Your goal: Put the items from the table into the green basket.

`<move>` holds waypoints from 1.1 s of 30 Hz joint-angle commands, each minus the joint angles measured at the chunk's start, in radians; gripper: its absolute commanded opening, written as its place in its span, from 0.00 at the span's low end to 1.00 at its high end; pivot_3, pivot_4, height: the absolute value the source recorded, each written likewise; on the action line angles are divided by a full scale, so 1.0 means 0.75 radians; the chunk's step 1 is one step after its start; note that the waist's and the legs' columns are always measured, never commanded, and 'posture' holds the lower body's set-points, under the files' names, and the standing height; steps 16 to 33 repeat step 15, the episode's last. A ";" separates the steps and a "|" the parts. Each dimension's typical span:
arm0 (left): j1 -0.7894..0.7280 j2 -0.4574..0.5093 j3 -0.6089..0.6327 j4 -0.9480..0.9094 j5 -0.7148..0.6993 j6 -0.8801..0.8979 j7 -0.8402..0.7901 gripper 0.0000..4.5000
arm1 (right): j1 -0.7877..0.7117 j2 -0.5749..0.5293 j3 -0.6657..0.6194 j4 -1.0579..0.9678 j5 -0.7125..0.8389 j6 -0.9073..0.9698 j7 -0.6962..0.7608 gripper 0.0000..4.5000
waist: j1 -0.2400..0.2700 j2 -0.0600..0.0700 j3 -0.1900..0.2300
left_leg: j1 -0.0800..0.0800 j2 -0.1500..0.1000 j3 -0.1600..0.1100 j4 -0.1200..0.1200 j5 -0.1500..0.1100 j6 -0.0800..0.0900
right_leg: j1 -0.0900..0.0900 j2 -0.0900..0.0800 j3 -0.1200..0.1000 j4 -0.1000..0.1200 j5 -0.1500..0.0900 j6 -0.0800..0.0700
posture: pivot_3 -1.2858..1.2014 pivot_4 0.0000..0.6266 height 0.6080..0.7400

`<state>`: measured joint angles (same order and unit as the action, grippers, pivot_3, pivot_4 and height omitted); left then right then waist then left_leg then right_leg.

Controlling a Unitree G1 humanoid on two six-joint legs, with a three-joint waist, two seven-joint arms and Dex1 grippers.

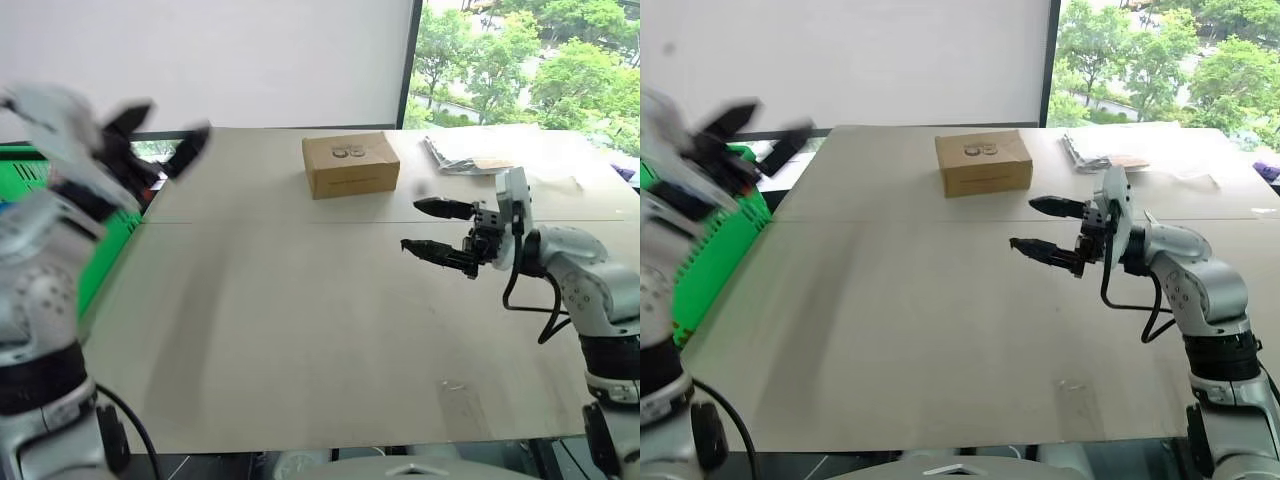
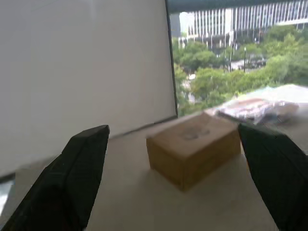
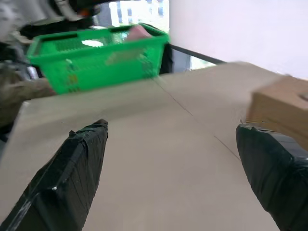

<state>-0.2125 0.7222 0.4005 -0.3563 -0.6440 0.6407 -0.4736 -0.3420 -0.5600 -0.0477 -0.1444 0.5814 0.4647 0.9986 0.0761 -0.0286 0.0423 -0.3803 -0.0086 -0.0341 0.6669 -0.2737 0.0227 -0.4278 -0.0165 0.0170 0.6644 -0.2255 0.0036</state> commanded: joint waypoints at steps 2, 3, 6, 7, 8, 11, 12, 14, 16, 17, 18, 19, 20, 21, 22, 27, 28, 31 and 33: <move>0.259 -0.101 -0.184 -0.175 0.163 -0.079 0.050 0.99 | 0.160 0.002 -0.078 0.056 -0.085 -0.183 -0.029 1.00 | 0.001 0.000 0.000 | -0.001 0.000 0.000 0.002 0.000 0.000 | 0.000 0.001 0.000 -0.001 0.000 0.000 | 0.57 0.00 0.88; 0.314 -0.137 -0.215 -0.201 0.183 -0.086 0.068 0.99 | 0.203 0.003 -0.085 0.062 -0.093 -0.202 -0.036 1.00 | 0.002 0.001 0.000 | 0.000 0.000 0.000 0.002 0.000 0.000 | 0.001 0.001 0.000 -0.001 0.000 0.000 | 0.57 0.00 0.88; 0.451 -0.213 -0.303 -0.194 0.279 -0.140 0.099 0.99 | 0.342 0.008 -0.096 0.095 -0.166 -0.314 -0.073 1.00 | 0.005 0.004 -0.002 | 0.004 0.000 0.000 0.003 0.000 0.001 | 0.006 0.001 0.000 -0.001 0.000 0.000 | 0.57 0.00 0.88; 0.484 -0.229 -0.317 -0.180 0.307 -0.167 0.101 0.99 | 0.384 0.011 -0.104 0.099 -0.188 -0.347 -0.090 1.00 | 0.006 0.006 -0.002 | 0.007 0.000 0.000 0.003 0.000 0.001 | 0.010 0.002 0.000 -0.002 -0.001 0.000 | 0.57 0.00 0.88; 0.506 -0.239 -0.319 -0.167 0.323 -0.183 0.098 0.99 | 0.420 0.014 -0.113 0.094 -0.200 -0.367 -0.107 1.00 | 0.006 0.008 -0.002 | 0.014 0.000 0.000 0.002 0.000 0.001 | 0.017 0.002 0.000 -0.003 -0.002 0.000 | 0.57 0.00 0.88; 0.537 -0.272 -0.308 -0.155 0.340 -0.218 0.094 0.99 | 0.471 0.020 -0.154 0.089 -0.210 -0.395 -0.164 1.00 | 0.005 0.012 0.000 | 0.023 0.001 0.002 0.001 -0.001 0.003 | 0.023 0.004 0.001 -0.004 -0.008 0.002 | 0.57 0.00 0.88; 0.542 -0.289 -0.308 -0.151 0.342 -0.227 0.093 0.99 | 0.477 0.019 -0.170 0.100 -0.215 -0.404 -0.183 1.00 | 0.003 0.013 0.000 | 0.023 0.001 0.002 0.002 -0.001 0.003 | 0.024 0.005 0.002 -0.003 -0.008 0.002 | 0.57 0.00 0.88; 0.562 -0.299 -0.332 -0.143 0.361 -0.257 0.069 0.99 | 0.482 0.016 -0.199 0.131 -0.228 -0.424 -0.213 1.00 | -0.001 0.014 -0.001 | 0.025 0.002 0.004 0.003 -0.001 0.003 | 0.025 0.007 0.004 -0.003 -0.008 0.002 | 0.57 0.00 0.88; 0.569 -0.309 -0.334 -0.142 0.351 -0.264 0.051 0.99 | 0.484 0.012 -0.205 0.150 -0.246 -0.447 -0.222 1.00 | -0.001 0.014 -0.001 | 0.027 0.002 0.004 0.003 -0.001 0.003 | 0.027 0.007 0.004 -0.003 -0.008 0.002 | 0.57 0.00 0.88; 0.569 -0.309 -0.334 -0.142 0.351 -0.264 0.051 0.99 | 0.484 0.012 -0.205 0.150 -0.246 -0.447 -0.222 1.00 | -0.001 0.014 -0.001 | 0.027 0.002 0.004 0.003 -0.001 0.003 | 0.027 0.007 0.004 -0.003 -0.008 0.002 | 0.57 0.00 0.88; 0.569 -0.309 -0.334 -0.142 0.351 -0.264 0.051 0.99 | 0.484 0.012 -0.205 0.150 -0.246 -0.447 -0.222 1.00 | -0.001 0.014 -0.001 | 0.027 0.002 0.004 0.003 -0.001 0.003 | 0.027 0.007 0.004 -0.003 -0.008 0.002 | 0.57 0.00 0.88; 0.569 -0.309 -0.334 -0.142 0.351 -0.264 0.051 0.99 | 0.484 0.012 -0.205 0.150 -0.246 -0.447 -0.222 1.00 | -0.001 0.014 -0.001 | 0.027 0.002 0.004 0.003 -0.001 0.003 | 0.027 0.007 0.004 -0.003 -0.008 0.002 | 0.57 0.00 0.88; 0.569 -0.309 -0.334 -0.142 0.351 -0.264 0.051 0.99 | 0.484 0.012 -0.205 0.150 -0.246 -0.447 -0.222 1.00 | -0.001 0.014 -0.001 | 0.027 0.002 0.004 0.003 -0.001 0.003 | 0.027 0.007 0.004 -0.003 -0.008 0.002 | 0.57 0.00 0.88; 0.569 -0.309 -0.334 -0.142 0.351 -0.264 0.051 0.99 | 0.484 0.012 -0.205 0.150 -0.246 -0.447 -0.222 1.00 | -0.001 0.014 -0.001 | 0.027 0.002 0.004 0.003 -0.001 0.003 | 0.027 0.007 0.004 -0.003 -0.008 0.002 | 0.57 0.00 0.88; 0.569 -0.309 -0.334 -0.142 0.351 -0.264 0.051 0.99 | 0.484 0.012 -0.205 0.150 -0.246 -0.447 -0.222 1.00 | -0.001 0.014 -0.001 | 0.027 0.002 0.004 0.003 -0.001 0.003 | 0.027 0.007 0.004 -0.003 -0.008 0.002 | 0.57 0.00 0.88; 0.569 -0.309 -0.334 -0.142 0.351 -0.264 0.051 0.99 | 0.484 0.012 -0.205 0.150 -0.246 -0.447 -0.222 1.00 | -0.001 0.014 -0.001 | 0.027 0.002 0.004 0.003 -0.001 0.003 | 0.027 0.007 0.004 -0.003 -0.008 0.002 | 0.57 0.00 0.88; 0.569 -0.309 -0.334 -0.142 0.351 -0.264 0.051 0.99 | 0.484 0.012 -0.205 0.150 -0.246 -0.447 -0.222 1.00 | -0.001 0.014 -0.001 | 0.027 0.002 0.004 0.003 -0.001 0.003 | 0.027 0.007 0.004 -0.003 -0.008 0.002 | 0.57 0.00 0.88; 0.569 -0.309 -0.334 -0.142 0.351 -0.264 0.051 0.99 | 0.484 0.012 -0.205 0.150 -0.246 -0.447 -0.222 1.00 | -0.001 0.014 -0.001 | 0.027 0.002 0.004 0.003 -0.001 0.003 | 0.027 0.007 0.004 -0.003 -0.008 0.002 | 0.57 0.00 0.88; 0.569 -0.309 -0.334 -0.142 0.351 -0.264 0.051 0.99 | 0.484 0.012 -0.205 0.150 -0.246 -0.447 -0.222 1.00 | -0.001 0.014 -0.001 | 0.027 0.002 0.004 0.003 -0.001 0.003 | 0.027 0.007 0.004 -0.003 -0.008 0.002 | 0.57 0.00 0.88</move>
